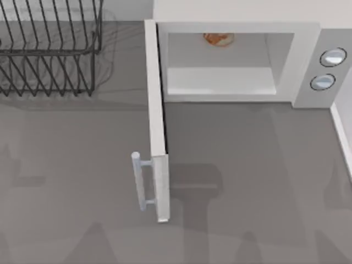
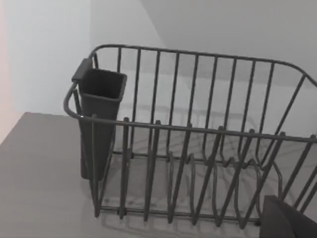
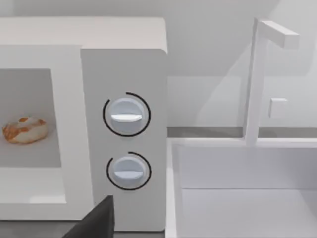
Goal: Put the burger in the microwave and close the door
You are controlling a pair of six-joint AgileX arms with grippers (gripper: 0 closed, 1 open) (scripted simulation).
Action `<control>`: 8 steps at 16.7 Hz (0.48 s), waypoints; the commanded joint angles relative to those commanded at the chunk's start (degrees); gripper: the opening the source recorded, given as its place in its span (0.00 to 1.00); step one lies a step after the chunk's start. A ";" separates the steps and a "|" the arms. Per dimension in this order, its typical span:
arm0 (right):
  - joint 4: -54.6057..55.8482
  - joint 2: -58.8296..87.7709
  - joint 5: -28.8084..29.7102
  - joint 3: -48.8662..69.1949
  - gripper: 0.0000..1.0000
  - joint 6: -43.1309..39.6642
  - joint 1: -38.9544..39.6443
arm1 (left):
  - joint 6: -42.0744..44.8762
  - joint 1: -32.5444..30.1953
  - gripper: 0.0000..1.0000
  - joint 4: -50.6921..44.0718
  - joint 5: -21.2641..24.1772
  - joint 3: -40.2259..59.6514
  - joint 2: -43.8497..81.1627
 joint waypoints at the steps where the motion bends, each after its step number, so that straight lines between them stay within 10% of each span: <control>1: 0.00 0.00 0.00 0.00 1.00 0.00 0.00 | -1.39 -3.03 0.00 -2.07 -2.45 2.11 2.57; 8: 0.00 0.00 0.00 0.00 1.00 0.00 0.00 | -13.54 -34.81 0.00 -22.44 -27.58 19.31 23.86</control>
